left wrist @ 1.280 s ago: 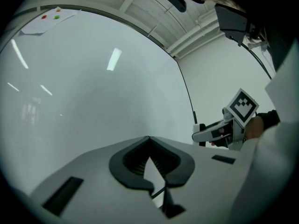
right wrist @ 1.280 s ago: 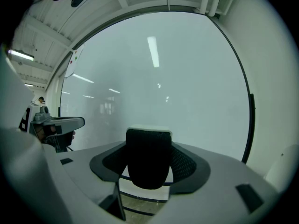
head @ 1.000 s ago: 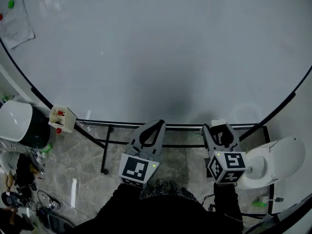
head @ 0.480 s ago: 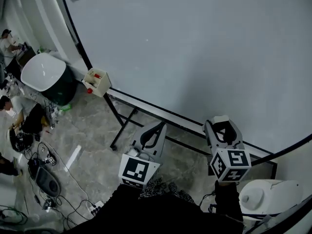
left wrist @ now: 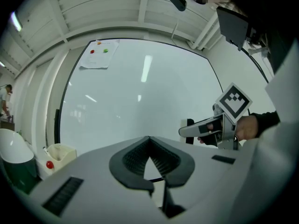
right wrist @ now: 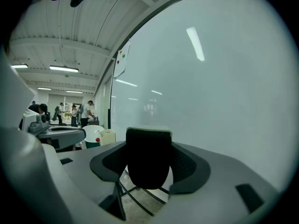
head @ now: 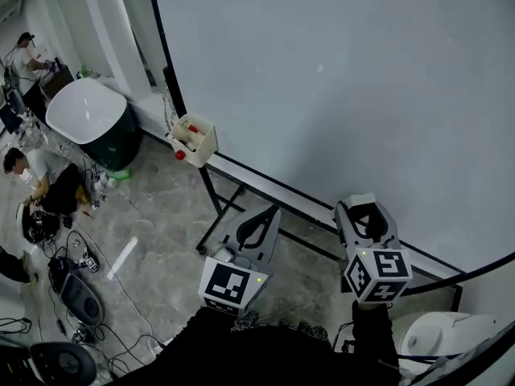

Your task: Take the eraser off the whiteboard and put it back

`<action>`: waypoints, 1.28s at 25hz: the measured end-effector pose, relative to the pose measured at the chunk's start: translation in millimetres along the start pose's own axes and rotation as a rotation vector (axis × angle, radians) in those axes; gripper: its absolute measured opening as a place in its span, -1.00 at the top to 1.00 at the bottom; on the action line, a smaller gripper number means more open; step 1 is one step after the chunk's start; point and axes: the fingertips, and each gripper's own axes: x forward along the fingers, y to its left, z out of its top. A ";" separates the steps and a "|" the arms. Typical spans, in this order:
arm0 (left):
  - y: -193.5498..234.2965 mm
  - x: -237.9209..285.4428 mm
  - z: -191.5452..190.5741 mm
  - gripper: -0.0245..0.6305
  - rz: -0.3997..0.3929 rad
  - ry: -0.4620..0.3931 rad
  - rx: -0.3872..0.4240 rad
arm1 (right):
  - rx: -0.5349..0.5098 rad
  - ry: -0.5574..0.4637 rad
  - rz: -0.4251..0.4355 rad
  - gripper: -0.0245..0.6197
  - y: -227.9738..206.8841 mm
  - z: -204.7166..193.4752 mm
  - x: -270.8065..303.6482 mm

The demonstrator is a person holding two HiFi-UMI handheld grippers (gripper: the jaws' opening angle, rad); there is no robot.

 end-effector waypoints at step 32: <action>267.6 -13.2 5.0 0.91 -0.044 -0.075 -0.020 | -0.048 -0.007 0.015 0.09 215.8 51.5 203.4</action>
